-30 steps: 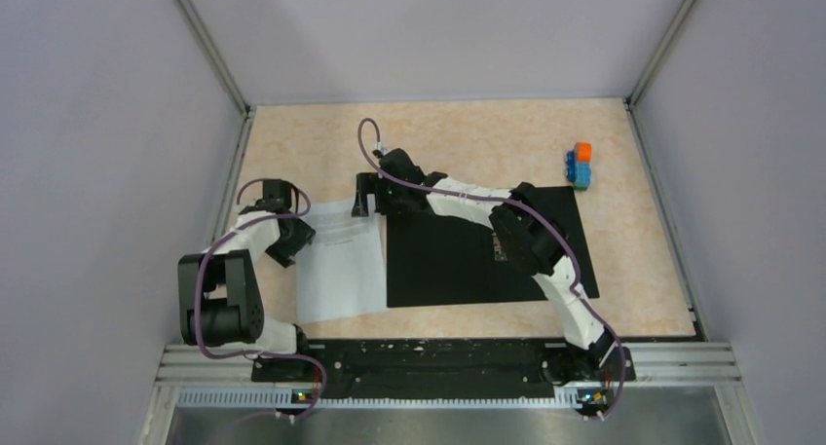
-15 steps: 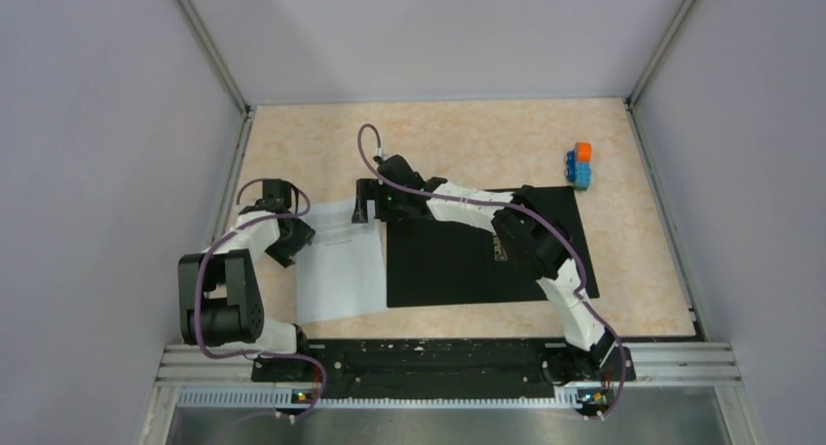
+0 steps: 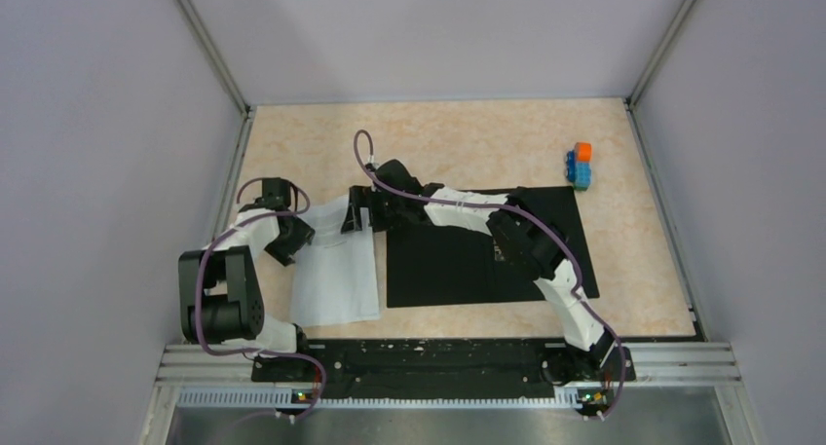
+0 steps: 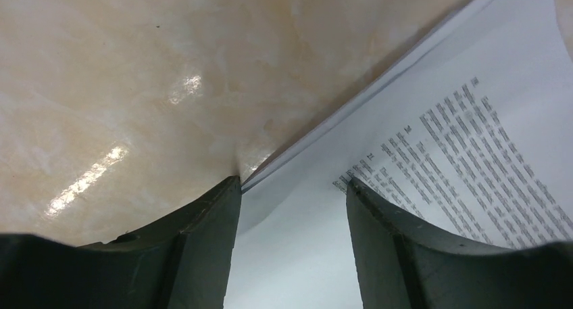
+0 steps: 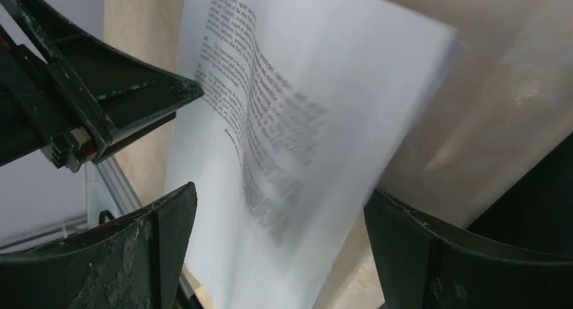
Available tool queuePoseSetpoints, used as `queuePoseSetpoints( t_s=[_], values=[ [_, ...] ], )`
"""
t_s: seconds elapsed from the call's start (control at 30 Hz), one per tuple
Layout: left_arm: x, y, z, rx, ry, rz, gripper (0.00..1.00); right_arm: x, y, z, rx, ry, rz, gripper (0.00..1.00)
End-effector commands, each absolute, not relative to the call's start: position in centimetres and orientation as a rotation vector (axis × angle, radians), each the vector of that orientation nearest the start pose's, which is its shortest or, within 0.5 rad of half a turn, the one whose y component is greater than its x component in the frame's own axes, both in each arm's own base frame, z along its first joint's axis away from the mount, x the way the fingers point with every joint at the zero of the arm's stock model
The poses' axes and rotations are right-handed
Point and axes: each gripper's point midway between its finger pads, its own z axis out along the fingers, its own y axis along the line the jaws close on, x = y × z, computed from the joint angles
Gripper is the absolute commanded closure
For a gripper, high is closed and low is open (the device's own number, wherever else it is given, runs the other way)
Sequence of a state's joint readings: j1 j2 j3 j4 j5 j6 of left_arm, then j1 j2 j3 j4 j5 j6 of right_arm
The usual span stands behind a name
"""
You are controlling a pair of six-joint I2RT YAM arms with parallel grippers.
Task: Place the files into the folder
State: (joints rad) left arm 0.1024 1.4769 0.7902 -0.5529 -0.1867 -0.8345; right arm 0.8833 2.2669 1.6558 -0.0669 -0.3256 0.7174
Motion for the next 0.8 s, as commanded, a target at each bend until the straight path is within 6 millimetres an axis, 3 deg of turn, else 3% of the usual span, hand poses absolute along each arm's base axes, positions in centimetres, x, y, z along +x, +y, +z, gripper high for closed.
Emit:
queuePoseSetpoints(
  t_s=[0.0, 0.13, 0.43, 0.5, 0.63, 0.77],
  values=[
    [28.8, 2.1, 1.4, -1.285, 2.457, -0.011, 0.37, 28.2, 52.0, 6.2, -0.474, 2.476, 1.313, 0.09],
    [28.9, 2.1, 1.5, -1.274, 2.459, -0.018, 0.37, 28.4, 52.8, 8.0, -0.469, 2.406, 1.452, 0.1],
    [29.0, 2.0, 1.6, -1.266, 2.462, -0.032, 0.37, 27.9, 53.8, 9.5, -0.476, 2.347, 1.591, 0.13],
    [28.9, 2.0, 1.5, -1.267, 2.463, -0.028, 0.37, 28.6, 53.3, 8.7, -0.46, 2.387, 1.479, 0.14],
    [28.7, 2.3, 1.5, -1.288, 2.448, -0.002, 0.38, 29.8, 50.2, 6.6, -0.404, 2.485, 1.17, 0.14],
    [28.4, 2.7, 1.7, -1.316, 2.428, 0.032, 0.38, 29.8, 48.1, 5.9, -0.365, 2.53, 1.036, 0.13]
  ],
)
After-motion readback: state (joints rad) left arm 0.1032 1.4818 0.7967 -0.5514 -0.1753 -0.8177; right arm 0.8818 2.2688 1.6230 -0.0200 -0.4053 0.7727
